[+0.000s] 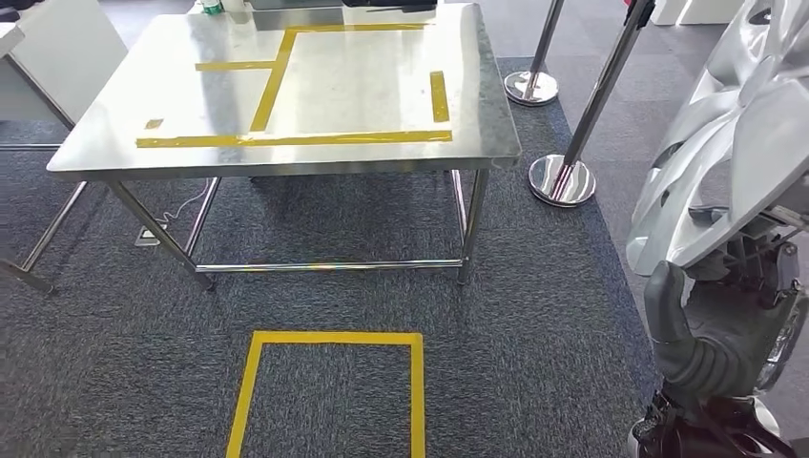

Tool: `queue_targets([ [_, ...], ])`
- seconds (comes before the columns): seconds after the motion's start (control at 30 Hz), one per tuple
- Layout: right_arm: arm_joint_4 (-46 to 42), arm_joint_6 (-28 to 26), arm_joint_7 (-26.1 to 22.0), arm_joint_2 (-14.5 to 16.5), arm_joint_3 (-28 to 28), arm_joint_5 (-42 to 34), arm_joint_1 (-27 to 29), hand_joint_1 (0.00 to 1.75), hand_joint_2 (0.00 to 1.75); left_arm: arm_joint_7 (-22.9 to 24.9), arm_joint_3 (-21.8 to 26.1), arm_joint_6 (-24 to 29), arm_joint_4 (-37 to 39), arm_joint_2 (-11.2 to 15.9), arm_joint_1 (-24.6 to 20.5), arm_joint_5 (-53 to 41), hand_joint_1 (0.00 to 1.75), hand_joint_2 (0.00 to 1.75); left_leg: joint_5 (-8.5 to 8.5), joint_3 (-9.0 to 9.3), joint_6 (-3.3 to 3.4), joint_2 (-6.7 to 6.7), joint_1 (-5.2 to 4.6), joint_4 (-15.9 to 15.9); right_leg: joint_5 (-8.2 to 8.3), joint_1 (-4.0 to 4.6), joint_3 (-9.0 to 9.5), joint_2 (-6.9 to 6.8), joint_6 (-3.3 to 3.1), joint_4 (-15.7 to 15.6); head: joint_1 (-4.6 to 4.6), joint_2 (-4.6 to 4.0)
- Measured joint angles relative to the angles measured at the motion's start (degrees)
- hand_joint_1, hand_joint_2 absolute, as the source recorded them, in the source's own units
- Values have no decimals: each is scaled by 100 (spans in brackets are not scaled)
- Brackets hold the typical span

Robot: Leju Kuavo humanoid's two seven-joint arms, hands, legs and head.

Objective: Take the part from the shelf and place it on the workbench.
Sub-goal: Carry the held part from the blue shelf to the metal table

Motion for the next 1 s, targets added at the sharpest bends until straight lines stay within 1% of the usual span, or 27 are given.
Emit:
queue_targets([
  [0.03,1,1,3,-1,-1,13,7,175,175,4,2,0,-1,10,-4,-9,0,175,-114,-178,-4,45,3,340,-5,4,-1,-69,-7,0,1,0],
  [0.07,1,3,3,-2,-1,35,13,175,175,10,5,0,-1,17,-4,-17,0,175,-141,-287,-1,64,3,534,-12,7,-1,-133,-10,1,-1,0],
  [0.1,1,8,1,-3,2,60,15,175,175,15,8,-1,-1,23,0,-25,0,175,-61,-280,8,72,2,500,-19,12,3,-183,-9,1,-1,0],
  [0.13,1,20,-4,-4,5,74,14,175,175,21,11,-2,-1,27,6,-29,0,175,98,-160,27,81,-2,251,-25,19,10,-225,-5,1,-1,0],
  [0.17,0,34,-8,-5,10,59,11,175,175,25,17,-4,-1,30,11,-32,0,175,286,44,63,110,-15,-143,-30,24,18,-256,1,0,0,0],
  [0.2,-1,51,-9,-5,15,20,6,175,175,26,23,-6,-1,32,13,-34,0,175,417,255,99,155,-37,-543,-38,42,22,-284,14,2,1,0],
  [0.23,-1,70,-5,-4,19,-37,-1,175,175,27,31,-8,-1,31,11,-34,0,175,494,410,128,200,-58,-834,-45,55,23,-307,29,4,3,0],
  [0.27,2,85,-1,-3,21,-96,-10,175,175,27,39,-11,-1,30,9,-34,0,175,512,493,151,238,-80,-996,-52,63,23,-325,50,4,6,0],
  [0.33,10,109,10,-2,23,-171,-31,175,175,27,52,-14,-1,21,10,-34,0,175,502,518,174,239,-98,-1057,-59,65,41,-358,107,-11,6,-1],
  [0.37,15,116,14,-1,24,-192,-42,175,175,27,58,-15,-1,14,13,-34,0,175,514,546,196,223,-86,-1081,-73,59,53,-344,138,-2,6,-1],
  [0.4,18,121,17,-1,23,-204,-48,175,175,27,63,-16,-1,5,13,-34,0,175,529,580,221,208,-66,-1108,-124,51,41,-290,170,61,11,-1],
  [0.43,22,125,19,0,22,-216,-51,175,175,29,68,-16,-1,-7,9,-34,0,175,546,614,246,191,-42,-1133,-230,44,-25,-209,200,235,23,-1],
  [0.47,28,129,19,0,20,-227,-53,175,175,33,73,-16,-1,-16,6,-34,0,175,555,635,261,175,-24,-1145,-389,32,-167,-113,227,544,38,0],
  [0.5,34,135,19,0,19,-236,-52,175,175,36,79,-16,-1,-23,1,-34,0,175,555,636,273,158,-18,-1145,-566,25,-360,-44,252,934,49,0],
  [0.53,40,145,19,-1,18,-246,-52,175,175,39,83,-16,-1,-29,-1,-34,0,175,553,635,278,135,-16,-1144,-702,21,-561,-11,272,1317,55,0],
  [0.57,48,154,18,-2,17,-255,-52,175,175,42,86,-16,-1,-32,-2,-34,0,175,549,637,279,109,-16,-1142,-751,19,-707,1,285,1568,55,0],
  [0.6,55,162,18,-2,17,-265,-52,175,175,44,88,-16,-1,-34,-2,-34,0,175,544,644,278,80,-13,-1141,-687,17,-749,3,288,1598,56,0],
  [0.63,62,169,19,-2,17,-273,-53,175,175,48,90,-15,-1,-36,-2,-34,0,175,536,658,269,46,-9,-1139,-517,13,-672,5,285,1385,55,0],
  [0.67,68,172,19,-2,17,-279,-57,175,175,53,91,-14,-1,-40,-2,-34,0,175,524,674,253,13,-3,-1134,-292,6,-502,10,278,989,57,0],
  [0.7,74,174,19,-1,16,-284,-67,175,175,59,93,-12,-1,-43,-3,-34,0,175,506,684,228,-16,-9,-1123,-118,0,-317,27,268,569,59,-1],
  [0.73,80,179,19,0,16,-288,-79,175,175,66,95,-9,-1,-45,-5,-34,0,175,488,685,199,-40,-17,-1109,8,-3,-167,44,246,233,56,-1],
  [0.77,87,184,19,0,15,-290,-93,175,175,71,98,-7,-1,-47,-7,-34,0,175,475,678,172,-53,-27,-1099,56,0,-86,61,221,45,53,-1],
  [0.87,102,194,19,4,10,-292,-129,175,175,78,110,-4,-1,-45,-13,-34,0,175,453,656,99,-56,-19,-1089,54,15,-69,68,121,-8,50,-1],
  [0.9,104,195,19,8,10,-292,-141,175,175,79,115,-3,-2,-44,-15,-34,0,175,407,629,70,-37,-12,-1029,55,7,-61,63,86,-13,43,-1],
  [0.93,106,196,19,13,10,-292,-148,175,175,80,119,-2,-2,-43,-18,-34,0,175,317,560,43,-12,-5,-886,56,-4,-51,56,56,-20,26,-1],
  [0.97,108,196,19,17,9,-293,-154,175,175,79,126,-1,-3,-41,-23,-34,0,175,169,419,19,23,1,-601,51,-14,-43,48,31,-23,11,-1],
  [1.0,110,196,18,21,8,-293,-157,175,175,78,133,-1,-4,-40,-32,-32,0,175,-7,227,0,54,4,-213,43,-13,-40,39,12,-23,-8,0],
])
